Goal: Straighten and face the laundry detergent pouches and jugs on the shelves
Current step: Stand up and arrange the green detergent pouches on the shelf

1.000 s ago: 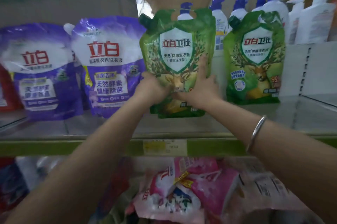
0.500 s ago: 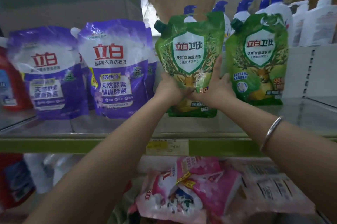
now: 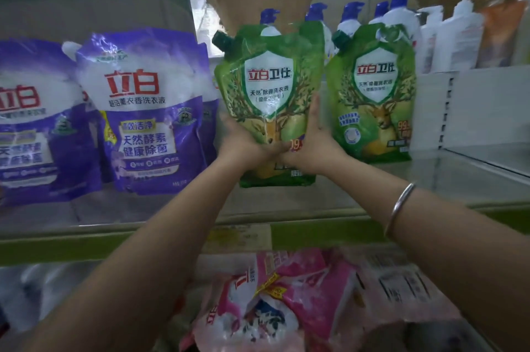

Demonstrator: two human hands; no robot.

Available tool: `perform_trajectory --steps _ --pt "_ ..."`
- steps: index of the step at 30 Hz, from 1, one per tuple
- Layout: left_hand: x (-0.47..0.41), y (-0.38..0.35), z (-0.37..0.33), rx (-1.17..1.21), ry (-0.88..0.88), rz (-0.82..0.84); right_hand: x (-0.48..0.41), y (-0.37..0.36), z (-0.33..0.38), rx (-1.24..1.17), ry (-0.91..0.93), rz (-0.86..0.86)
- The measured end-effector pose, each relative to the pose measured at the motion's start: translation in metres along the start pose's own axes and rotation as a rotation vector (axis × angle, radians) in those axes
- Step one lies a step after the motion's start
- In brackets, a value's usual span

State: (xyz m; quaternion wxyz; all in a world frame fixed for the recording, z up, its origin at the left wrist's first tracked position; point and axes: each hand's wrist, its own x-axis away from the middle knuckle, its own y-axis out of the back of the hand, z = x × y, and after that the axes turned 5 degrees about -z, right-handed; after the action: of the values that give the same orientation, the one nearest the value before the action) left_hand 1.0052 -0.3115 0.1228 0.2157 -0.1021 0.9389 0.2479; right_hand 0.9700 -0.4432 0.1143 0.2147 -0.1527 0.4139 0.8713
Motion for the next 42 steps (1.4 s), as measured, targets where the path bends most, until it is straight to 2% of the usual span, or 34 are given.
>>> perform_trajectory --steps 7,10,14,18,20,22,28,36,42 --pt "0.013 0.007 -0.003 -0.053 0.091 0.041 0.012 0.005 -0.003 -0.055 -0.001 0.014" --pt "0.022 0.010 -0.013 -0.077 0.096 0.030 0.019 0.015 -0.010 0.028 -0.045 0.020" --pt "0.043 0.000 -0.031 -0.314 -0.145 -0.066 0.027 0.035 -0.024 0.159 -0.121 0.038" --pt "0.073 -0.029 -0.064 -0.492 -0.303 -0.036 0.030 0.053 -0.042 0.264 -0.148 0.058" --pt "0.087 -0.049 -0.084 -0.561 -0.384 0.031 0.035 0.065 -0.054 0.354 -0.065 0.061" --pt "0.098 -0.072 -0.102 -0.521 -0.416 0.139 0.040 0.083 -0.070 0.447 -0.003 0.047" --pt "0.141 -0.156 -0.165 -0.483 -0.460 0.382 0.065 0.170 -0.151 0.599 -0.115 -0.013" --pt "0.209 -0.290 -0.263 -0.436 -0.479 0.477 0.098 0.292 -0.265 0.621 -0.209 0.002" --pt "0.223 -0.367 -0.305 -0.403 -0.480 0.521 0.090 0.351 -0.335 0.549 -0.291 -0.034"
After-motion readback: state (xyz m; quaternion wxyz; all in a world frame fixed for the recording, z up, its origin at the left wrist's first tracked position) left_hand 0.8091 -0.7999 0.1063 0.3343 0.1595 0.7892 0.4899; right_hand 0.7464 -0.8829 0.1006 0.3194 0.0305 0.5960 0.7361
